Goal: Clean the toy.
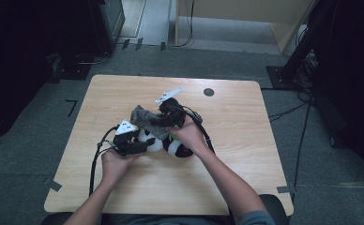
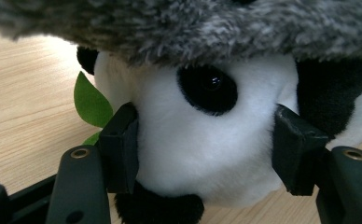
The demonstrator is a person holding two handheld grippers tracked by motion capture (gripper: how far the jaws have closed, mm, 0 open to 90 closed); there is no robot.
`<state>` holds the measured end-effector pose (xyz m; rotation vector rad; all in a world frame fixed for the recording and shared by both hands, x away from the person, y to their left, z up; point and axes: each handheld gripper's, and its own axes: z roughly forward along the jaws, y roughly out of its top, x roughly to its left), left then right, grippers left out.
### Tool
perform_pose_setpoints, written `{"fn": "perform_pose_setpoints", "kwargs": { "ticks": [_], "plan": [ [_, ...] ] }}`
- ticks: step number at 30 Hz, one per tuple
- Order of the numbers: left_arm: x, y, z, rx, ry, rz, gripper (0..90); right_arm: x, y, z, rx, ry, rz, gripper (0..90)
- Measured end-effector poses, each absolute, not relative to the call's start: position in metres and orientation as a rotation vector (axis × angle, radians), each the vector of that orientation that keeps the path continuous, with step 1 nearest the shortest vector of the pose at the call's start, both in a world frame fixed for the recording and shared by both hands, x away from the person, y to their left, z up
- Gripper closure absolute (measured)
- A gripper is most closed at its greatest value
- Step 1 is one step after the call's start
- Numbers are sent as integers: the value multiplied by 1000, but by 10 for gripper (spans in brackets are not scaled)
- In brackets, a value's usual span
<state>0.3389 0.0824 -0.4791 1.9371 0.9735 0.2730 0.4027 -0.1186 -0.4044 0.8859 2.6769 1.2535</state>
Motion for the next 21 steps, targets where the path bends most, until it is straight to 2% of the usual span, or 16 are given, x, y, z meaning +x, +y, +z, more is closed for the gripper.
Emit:
{"fn": "perform_pose_setpoints", "kwargs": {
  "ticks": [21],
  "plan": [
    [340,81,-478,1933,992,255,370,435,-162,-422,1038,2578,1082,807]
  ]
}}
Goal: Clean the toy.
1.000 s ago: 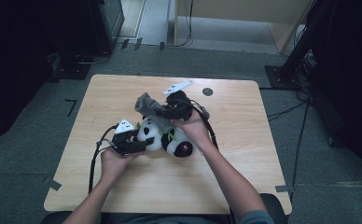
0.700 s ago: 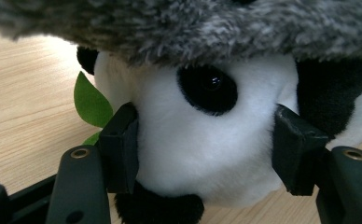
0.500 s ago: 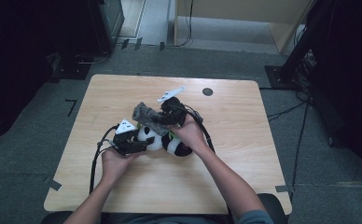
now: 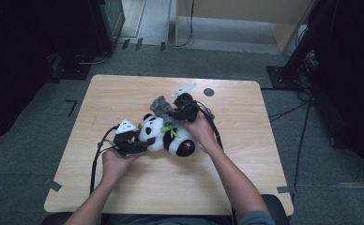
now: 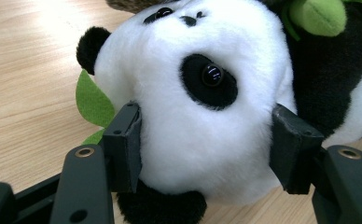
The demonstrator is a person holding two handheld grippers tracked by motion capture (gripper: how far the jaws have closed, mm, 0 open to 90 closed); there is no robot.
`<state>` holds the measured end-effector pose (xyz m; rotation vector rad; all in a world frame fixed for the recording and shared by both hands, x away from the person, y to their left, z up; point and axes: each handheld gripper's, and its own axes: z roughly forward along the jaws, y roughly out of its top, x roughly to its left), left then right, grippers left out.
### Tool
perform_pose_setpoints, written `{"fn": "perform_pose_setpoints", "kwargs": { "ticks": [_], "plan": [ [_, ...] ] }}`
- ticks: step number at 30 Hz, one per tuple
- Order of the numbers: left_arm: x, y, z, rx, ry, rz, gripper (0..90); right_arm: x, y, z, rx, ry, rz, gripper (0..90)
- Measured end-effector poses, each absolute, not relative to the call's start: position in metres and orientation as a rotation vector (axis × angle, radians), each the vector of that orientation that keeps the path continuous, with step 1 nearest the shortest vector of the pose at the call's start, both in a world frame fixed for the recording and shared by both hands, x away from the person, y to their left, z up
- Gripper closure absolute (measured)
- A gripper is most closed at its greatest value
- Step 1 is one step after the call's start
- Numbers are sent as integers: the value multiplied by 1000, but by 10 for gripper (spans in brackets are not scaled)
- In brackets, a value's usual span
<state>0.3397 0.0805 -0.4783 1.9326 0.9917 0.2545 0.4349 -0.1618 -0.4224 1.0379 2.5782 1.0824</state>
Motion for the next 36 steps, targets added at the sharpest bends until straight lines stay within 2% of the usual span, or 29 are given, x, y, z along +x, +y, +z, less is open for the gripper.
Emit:
{"fn": "perform_pose_setpoints", "kwargs": {
  "ticks": [10,14,19,27,36],
  "plan": [
    [340,81,-479,1931,981,259,368,437,-174,-414,1074,2521,1067,807],
    [340,82,-481,1923,974,258,362,439,-194,-405,1102,2432,1041,812],
    [340,83,-482,1925,955,268,342,434,-201,-394,1123,2416,1152,814],
    [341,84,-483,1909,946,268,274,407,-175,-371,969,2476,1274,813],
    [343,83,-484,1869,962,247,187,387,-130,-387,838,2653,1213,813]
  ]
}}
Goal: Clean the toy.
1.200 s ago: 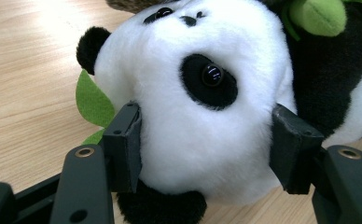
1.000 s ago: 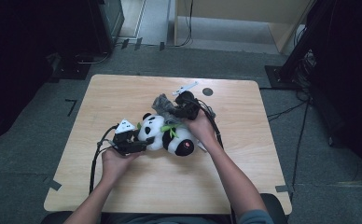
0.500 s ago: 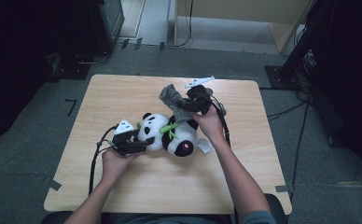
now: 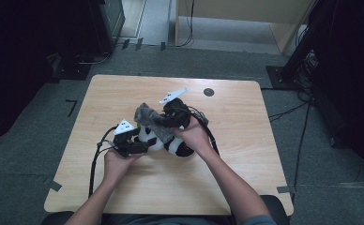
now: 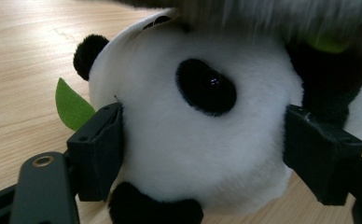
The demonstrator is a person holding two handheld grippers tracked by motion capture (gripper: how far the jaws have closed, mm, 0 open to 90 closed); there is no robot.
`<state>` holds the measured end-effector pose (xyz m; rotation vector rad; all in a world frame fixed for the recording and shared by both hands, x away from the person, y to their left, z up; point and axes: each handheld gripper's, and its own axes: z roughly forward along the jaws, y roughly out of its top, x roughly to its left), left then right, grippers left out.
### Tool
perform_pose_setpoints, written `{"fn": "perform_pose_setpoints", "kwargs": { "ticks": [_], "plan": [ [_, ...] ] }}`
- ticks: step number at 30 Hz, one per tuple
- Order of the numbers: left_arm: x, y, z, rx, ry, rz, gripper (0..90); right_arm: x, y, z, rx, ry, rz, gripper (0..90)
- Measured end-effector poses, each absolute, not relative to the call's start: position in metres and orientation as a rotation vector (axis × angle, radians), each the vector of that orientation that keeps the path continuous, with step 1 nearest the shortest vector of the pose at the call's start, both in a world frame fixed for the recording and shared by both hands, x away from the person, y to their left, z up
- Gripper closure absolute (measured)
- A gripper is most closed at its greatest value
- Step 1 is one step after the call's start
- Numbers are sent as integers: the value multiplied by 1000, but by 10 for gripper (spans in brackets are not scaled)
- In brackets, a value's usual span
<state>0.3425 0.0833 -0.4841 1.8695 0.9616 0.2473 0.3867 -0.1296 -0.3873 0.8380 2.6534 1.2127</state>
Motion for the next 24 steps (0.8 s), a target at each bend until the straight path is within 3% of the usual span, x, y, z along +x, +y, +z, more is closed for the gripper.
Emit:
{"fn": "perform_pose_setpoints", "kwargs": {
  "ticks": [6,13,24],
  "plan": [
    [344,82,-487,1876,962,259,154,385,-125,-407,828,2701,1202,813],
    [343,79,-486,1902,962,295,208,387,-136,-407,857,2738,1189,812],
    [343,78,-486,1911,962,289,220,393,-163,-400,950,2698,1164,810]
  ]
}}
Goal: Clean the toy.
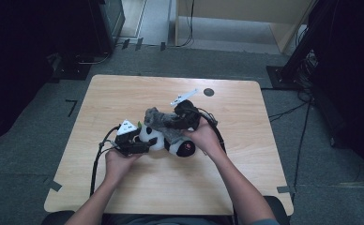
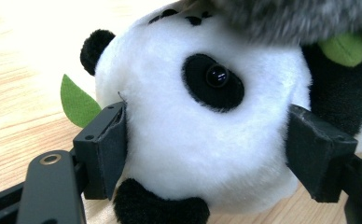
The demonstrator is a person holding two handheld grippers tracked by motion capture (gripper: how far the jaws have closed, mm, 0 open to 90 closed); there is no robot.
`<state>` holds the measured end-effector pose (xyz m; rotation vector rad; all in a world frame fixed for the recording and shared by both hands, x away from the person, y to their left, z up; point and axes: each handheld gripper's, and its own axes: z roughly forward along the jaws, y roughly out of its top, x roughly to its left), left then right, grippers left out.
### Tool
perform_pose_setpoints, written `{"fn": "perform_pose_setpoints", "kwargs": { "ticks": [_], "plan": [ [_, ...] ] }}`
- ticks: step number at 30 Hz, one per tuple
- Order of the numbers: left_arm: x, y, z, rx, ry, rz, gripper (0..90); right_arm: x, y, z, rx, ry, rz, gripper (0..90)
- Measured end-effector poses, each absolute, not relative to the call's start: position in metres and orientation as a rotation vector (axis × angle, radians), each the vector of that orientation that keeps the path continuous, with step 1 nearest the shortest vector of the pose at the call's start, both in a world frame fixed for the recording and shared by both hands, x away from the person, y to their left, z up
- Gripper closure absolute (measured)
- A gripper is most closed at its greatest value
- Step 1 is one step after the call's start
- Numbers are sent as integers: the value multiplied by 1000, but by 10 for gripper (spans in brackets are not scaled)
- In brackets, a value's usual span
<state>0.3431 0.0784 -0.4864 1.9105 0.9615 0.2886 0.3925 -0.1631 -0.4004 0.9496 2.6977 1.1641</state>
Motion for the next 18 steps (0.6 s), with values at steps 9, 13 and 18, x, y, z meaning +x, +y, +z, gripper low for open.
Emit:
{"fn": "perform_pose_setpoints", "kwargs": {
  "ticks": [9,13,18],
  "plan": [
    [345,79,-485,1912,968,282,221,400,-198,-402,1048,2635,1156,811],
    [345,79,-485,1910,972,273,221,401,-210,-401,1089,2609,1140,811],
    [346,79,-485,1909,974,268,221,399,-226,-398,1117,2574,1127,812]
  ]
}}
